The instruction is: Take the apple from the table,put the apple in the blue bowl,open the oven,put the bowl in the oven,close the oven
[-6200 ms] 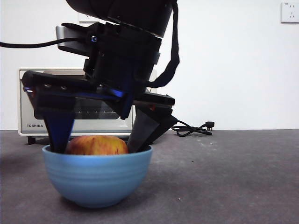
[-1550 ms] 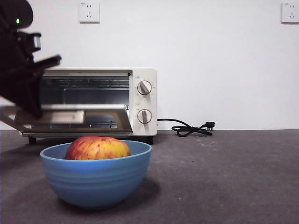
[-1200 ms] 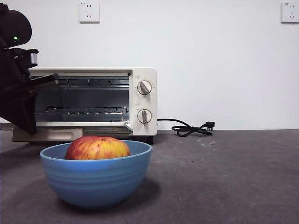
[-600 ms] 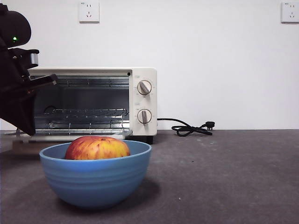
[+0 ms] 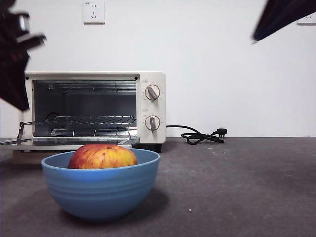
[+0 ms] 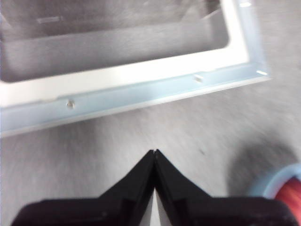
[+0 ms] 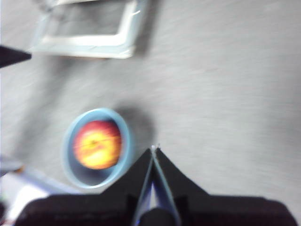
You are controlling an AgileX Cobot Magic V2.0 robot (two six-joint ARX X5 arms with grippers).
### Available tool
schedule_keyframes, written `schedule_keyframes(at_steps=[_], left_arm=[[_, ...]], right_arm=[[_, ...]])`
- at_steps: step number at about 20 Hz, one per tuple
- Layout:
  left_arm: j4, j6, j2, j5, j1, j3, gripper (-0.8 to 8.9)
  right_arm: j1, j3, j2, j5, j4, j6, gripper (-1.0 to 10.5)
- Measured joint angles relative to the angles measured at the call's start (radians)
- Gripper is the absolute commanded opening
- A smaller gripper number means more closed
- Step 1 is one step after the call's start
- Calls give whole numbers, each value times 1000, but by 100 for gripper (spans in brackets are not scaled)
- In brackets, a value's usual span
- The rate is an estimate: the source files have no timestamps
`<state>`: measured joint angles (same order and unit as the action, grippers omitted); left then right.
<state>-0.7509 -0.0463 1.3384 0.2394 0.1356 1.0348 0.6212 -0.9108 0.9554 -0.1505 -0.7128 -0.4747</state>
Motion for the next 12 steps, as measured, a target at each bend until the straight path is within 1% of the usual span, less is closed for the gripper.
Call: schedule_keyframes(at_steps=[1,2,6,9,10,11,12], left_arm=[[-28,1,-42,0,9,0,-6],[-56,1,-85,0,19,0,-6],[-164,1,-235,0,79,0,-5],[-235,0,-315,0,134,0,-5],[-266,0,-335,0,151,0,-5],[-301,0,-353,0,167,0,-5],[-335,-1,-370,0,182,0,-5]], right_arm=[[0,-4,43,-32,5,0,-2],[7,-13,92,-44,2,0,-2],[68,-126,304,-48,-22,10,-1],[120,-233,447,-29,-23,22,20],[135,-261,489,-21,-24,24,96],[150,-286,527,-13,-28,27,198],[161,-308,560,-4,-35,27,255]])
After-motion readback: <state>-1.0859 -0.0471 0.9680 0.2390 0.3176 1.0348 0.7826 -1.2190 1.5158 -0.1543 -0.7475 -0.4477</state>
